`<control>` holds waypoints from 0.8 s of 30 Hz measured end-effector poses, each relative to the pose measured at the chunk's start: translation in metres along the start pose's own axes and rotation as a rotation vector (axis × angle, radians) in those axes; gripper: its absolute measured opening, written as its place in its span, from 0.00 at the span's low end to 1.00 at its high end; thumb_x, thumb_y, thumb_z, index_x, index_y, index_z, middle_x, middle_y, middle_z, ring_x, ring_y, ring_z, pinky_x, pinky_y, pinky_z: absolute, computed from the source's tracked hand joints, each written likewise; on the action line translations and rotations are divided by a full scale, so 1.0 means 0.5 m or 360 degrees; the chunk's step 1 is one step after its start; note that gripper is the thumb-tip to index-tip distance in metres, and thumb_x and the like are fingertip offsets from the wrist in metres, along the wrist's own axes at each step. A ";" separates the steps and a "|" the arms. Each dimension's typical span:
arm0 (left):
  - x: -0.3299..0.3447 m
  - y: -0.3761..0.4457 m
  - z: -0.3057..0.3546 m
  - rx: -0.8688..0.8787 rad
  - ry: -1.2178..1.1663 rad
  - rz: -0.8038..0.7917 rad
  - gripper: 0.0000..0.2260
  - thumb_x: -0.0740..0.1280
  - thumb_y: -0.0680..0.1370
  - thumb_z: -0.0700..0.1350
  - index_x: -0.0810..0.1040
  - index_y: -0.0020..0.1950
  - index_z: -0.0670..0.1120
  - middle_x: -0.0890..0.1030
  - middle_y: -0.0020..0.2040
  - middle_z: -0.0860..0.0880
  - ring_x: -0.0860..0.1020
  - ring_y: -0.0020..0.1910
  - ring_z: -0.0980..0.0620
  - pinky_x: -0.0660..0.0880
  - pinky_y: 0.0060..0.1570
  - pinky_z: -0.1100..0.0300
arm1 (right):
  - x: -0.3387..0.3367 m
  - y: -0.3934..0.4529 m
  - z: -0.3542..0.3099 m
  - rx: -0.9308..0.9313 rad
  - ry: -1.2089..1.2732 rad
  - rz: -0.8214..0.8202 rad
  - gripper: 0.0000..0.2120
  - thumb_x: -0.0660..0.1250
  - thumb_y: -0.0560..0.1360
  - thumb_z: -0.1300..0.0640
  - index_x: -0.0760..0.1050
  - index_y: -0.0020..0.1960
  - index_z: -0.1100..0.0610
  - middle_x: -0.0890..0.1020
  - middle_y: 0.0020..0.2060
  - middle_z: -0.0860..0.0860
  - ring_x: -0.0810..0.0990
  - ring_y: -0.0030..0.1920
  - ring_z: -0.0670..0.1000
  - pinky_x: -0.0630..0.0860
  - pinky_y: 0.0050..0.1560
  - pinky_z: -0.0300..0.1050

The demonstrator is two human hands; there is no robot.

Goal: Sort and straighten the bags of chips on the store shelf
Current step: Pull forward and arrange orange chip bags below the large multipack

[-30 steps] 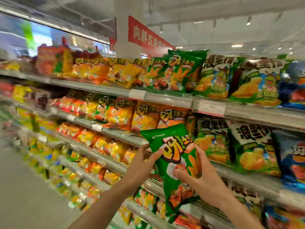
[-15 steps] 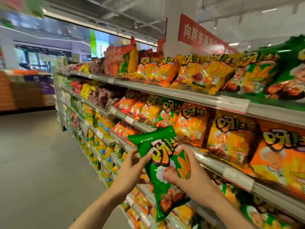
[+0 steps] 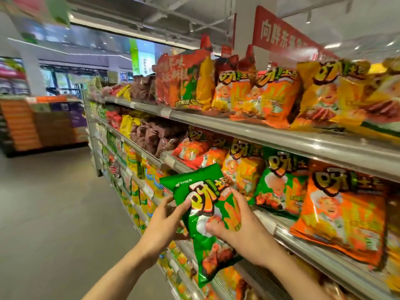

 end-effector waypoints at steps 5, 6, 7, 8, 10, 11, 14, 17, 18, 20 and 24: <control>-0.080 0.139 -0.017 -0.0043 -0.0036 -0.0048 0.24 0.69 0.78 0.53 0.67 0.72 0.51 0.83 0.54 0.46 0.83 0.41 0.49 0.81 0.37 0.54 | 0.065 0.134 0.008 0.0008 -0.0077 0.0048 0.52 0.75 0.61 0.29 0.49 0.76 0.35 0.67 0.72 0.36 0.68 0.68 0.34 0.68 0.69 0.41; -0.095 0.167 -0.019 -0.0035 -0.0036 -0.0060 0.23 0.69 0.78 0.53 0.67 0.71 0.52 0.83 0.55 0.48 0.84 0.40 0.52 0.81 0.37 0.56 | 0.082 0.161 0.010 0.0009 -0.0077 0.0063 0.52 0.75 0.61 0.29 0.49 0.76 0.36 0.67 0.72 0.36 0.68 0.68 0.33 0.68 0.69 0.40; -0.115 0.200 -0.024 -0.0016 -0.0049 -0.0064 0.23 0.69 0.78 0.54 0.67 0.70 0.53 0.82 0.56 0.50 0.84 0.40 0.53 0.81 0.37 0.56 | 0.099 0.189 0.010 0.0013 -0.0087 0.0084 0.53 0.75 0.61 0.29 0.49 0.76 0.36 0.67 0.72 0.36 0.68 0.68 0.33 0.68 0.69 0.41; -0.130 0.225 -0.023 -0.0022 -0.0037 -0.0072 0.25 0.70 0.77 0.56 0.67 0.70 0.53 0.81 0.57 0.51 0.84 0.42 0.53 0.82 0.38 0.55 | 0.113 0.212 0.009 0.0030 -0.0099 0.0104 0.53 0.75 0.61 0.29 0.49 0.76 0.36 0.67 0.72 0.35 0.68 0.68 0.33 0.68 0.69 0.41; -0.178 0.298 -0.030 -0.0028 -0.0010 -0.0123 0.29 0.72 0.74 0.60 0.68 0.72 0.53 0.81 0.59 0.50 0.84 0.48 0.50 0.82 0.40 0.55 | 0.152 0.271 0.008 0.0033 -0.0131 0.0166 0.52 0.74 0.61 0.28 0.50 0.76 0.35 0.67 0.71 0.34 0.67 0.67 0.32 0.67 0.69 0.40; -0.195 0.323 -0.028 -0.0011 -0.0008 -0.0143 0.30 0.72 0.73 0.61 0.68 0.72 0.53 0.81 0.59 0.51 0.83 0.51 0.50 0.83 0.41 0.56 | 0.167 0.293 0.005 0.0025 -0.0160 0.0191 0.51 0.74 0.61 0.28 0.50 0.75 0.35 0.67 0.70 0.34 0.67 0.67 0.32 0.67 0.69 0.40; -0.276 0.431 -0.016 -0.0005 0.0020 -0.0251 0.27 0.70 0.74 0.60 0.70 0.70 0.53 0.81 0.57 0.54 0.83 0.52 0.52 0.82 0.49 0.53 | 0.239 0.393 -0.016 0.0089 -0.0238 0.0282 0.52 0.73 0.62 0.28 0.48 0.77 0.37 0.65 0.71 0.34 0.66 0.69 0.36 0.65 0.68 0.39; -0.345 0.523 0.004 -0.0020 -0.0025 -0.0279 0.15 0.69 0.77 0.56 0.72 0.61 0.57 0.80 0.53 0.56 0.82 0.48 0.57 0.81 0.41 0.61 | 0.301 0.488 -0.041 0.0130 -0.0296 0.0357 0.53 0.72 0.61 0.26 0.48 0.77 0.36 0.65 0.72 0.36 0.68 0.68 0.36 0.67 0.68 0.42; -0.364 0.555 0.008 -0.0005 -0.0010 -0.0284 0.18 0.70 0.75 0.59 0.71 0.61 0.57 0.79 0.55 0.56 0.81 0.51 0.56 0.81 0.46 0.58 | 0.321 0.523 -0.042 0.0137 -0.0315 0.0398 0.52 0.72 0.60 0.25 0.49 0.76 0.35 0.66 0.72 0.37 0.69 0.68 0.37 0.69 0.69 0.45; -0.399 0.619 -0.001 -0.0025 0.0003 -0.0277 0.27 0.71 0.71 0.62 0.70 0.66 0.55 0.79 0.58 0.54 0.82 0.55 0.52 0.80 0.55 0.50 | 0.356 0.583 -0.039 0.0132 -0.0333 0.0482 0.52 0.72 0.59 0.24 0.51 0.76 0.36 0.68 0.72 0.38 0.71 0.68 0.39 0.71 0.68 0.50; -0.444 0.710 -0.008 0.0015 -0.0015 -0.0303 0.22 0.71 0.76 0.54 0.70 0.68 0.53 0.82 0.54 0.50 0.83 0.47 0.56 0.81 0.41 0.59 | 0.411 0.691 -0.035 0.0176 -0.0404 0.0602 0.54 0.71 0.59 0.25 0.50 0.77 0.39 0.65 0.74 0.42 0.68 0.71 0.43 0.68 0.70 0.49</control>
Point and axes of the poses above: each hand's wrist, its own y-axis towards the middle knuckle, its own x-axis out of the palm, z = x × y, the point moved 2 cm from there along y, towards the middle knuckle
